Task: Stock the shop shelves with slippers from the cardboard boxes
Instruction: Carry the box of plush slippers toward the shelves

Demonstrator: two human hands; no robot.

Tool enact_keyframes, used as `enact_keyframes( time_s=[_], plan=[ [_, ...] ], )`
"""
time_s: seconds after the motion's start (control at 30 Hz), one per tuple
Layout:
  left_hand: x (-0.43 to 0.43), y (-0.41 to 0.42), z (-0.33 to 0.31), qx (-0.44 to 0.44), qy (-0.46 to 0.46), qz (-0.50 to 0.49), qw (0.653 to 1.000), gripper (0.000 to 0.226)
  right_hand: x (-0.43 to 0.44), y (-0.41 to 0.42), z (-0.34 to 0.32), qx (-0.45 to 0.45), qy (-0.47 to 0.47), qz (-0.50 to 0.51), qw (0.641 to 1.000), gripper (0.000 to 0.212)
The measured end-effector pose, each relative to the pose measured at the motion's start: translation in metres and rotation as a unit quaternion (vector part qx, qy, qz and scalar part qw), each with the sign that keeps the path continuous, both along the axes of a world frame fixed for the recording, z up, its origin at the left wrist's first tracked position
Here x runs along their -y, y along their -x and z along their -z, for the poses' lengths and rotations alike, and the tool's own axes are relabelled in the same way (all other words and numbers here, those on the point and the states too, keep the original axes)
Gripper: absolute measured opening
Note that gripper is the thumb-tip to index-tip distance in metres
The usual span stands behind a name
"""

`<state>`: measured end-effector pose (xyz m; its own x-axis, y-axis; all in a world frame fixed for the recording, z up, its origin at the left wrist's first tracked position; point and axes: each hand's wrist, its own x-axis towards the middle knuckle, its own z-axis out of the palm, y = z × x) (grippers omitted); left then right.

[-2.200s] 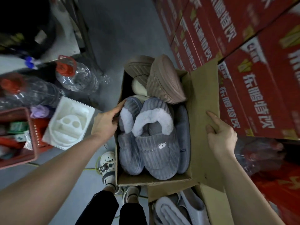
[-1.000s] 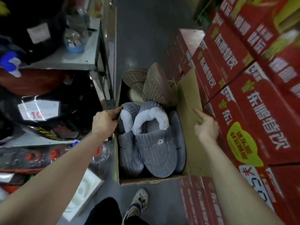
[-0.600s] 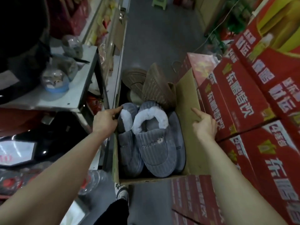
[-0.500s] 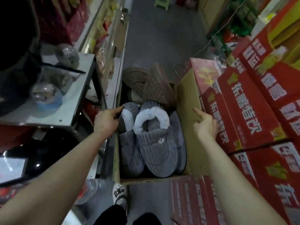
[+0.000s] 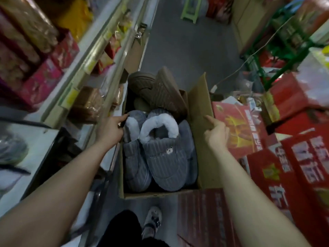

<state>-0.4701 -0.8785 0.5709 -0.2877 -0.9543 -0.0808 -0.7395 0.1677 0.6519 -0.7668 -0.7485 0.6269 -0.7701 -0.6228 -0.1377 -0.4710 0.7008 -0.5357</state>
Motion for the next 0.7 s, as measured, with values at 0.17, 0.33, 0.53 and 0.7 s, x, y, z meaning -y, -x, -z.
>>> enact_keyframes(
  time_s=[0.17,0.33,0.53,0.7],
  plan=[
    [0.104,0.051,0.009,-0.007,-0.030,-0.004,1.000,0.060,0.096,0.053,-0.004,-0.011,-0.001,-0.005,1.000,0.063],
    [0.211,0.109,0.012,0.019,-0.007,-0.004,1.000,0.050,0.197,0.103,-0.003,-0.012,-0.013,-0.010,1.000,0.064],
    [0.348,0.174,-0.003,0.026,-0.011,0.023,0.999,0.044,0.329,0.163,-0.013,-0.003,-0.001,0.029,1.000,0.060],
    [0.450,0.233,-0.020,0.010,-0.033,0.033,0.999,0.052,0.423,0.219,-0.019,0.001,0.001,0.047,0.999,0.061]
  ],
)
